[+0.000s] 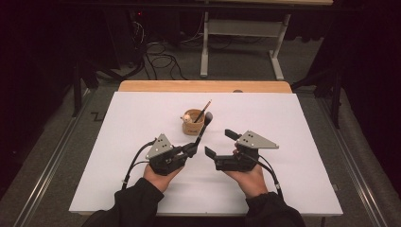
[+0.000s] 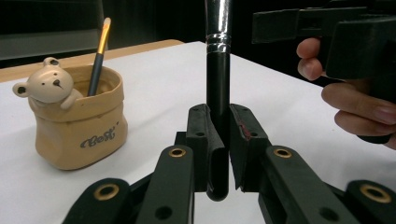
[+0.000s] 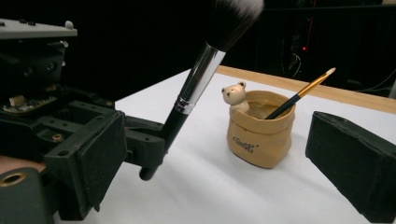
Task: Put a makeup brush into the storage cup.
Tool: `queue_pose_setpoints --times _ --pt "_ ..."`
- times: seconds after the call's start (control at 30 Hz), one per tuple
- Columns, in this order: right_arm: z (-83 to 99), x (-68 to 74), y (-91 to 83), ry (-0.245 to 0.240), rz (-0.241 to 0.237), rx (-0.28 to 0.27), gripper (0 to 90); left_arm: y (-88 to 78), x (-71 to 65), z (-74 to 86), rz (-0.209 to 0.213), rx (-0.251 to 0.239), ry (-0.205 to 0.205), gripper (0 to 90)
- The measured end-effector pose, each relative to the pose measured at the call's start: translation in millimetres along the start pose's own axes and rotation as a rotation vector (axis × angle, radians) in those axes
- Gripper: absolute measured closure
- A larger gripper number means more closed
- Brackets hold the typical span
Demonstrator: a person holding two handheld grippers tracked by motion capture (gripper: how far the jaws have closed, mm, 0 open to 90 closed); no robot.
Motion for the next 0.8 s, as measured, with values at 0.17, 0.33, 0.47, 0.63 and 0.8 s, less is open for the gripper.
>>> queue_pose_setpoints --times 0.17,0.33,0.47,0.63,0.8 --pt "1.9 1.3 1.3 0.045 -0.020 -0.013 9.3 1.5 -3.7 1.7 0.006 0.003 0.003 79.3" --pt "3.1 1.4 1.7 0.066 -0.033 -0.017 12.4 2.7 -6.5 3.0 0.010 0.005 0.007 79.3" --pt "3.3 1.1 1.5 0.087 -0.044 -0.030 15.2 3.3 -8.6 4.0 0.014 0.006 0.008 79.3" --pt "4.3 1.1 2.7 0.123 -0.058 -0.039 16.1 3.8 -10.8 4.7 0.017 0.007 0.010 79.3" --pt "5.3 3.4 3.8 0.141 -0.072 -0.043 20.3 3.9 -12.4 5.0 0.017 0.005 0.010 79.3"
Point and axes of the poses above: each handheld gripper's, and its own axes: y roughly forward along the jaws, z roughly out of its underside, x roughly to its left, the point moved 6 cm from there along y, roughly forward along the jaws, and after that the axes turned 3 degrees about -x, right-handed, at the moved point
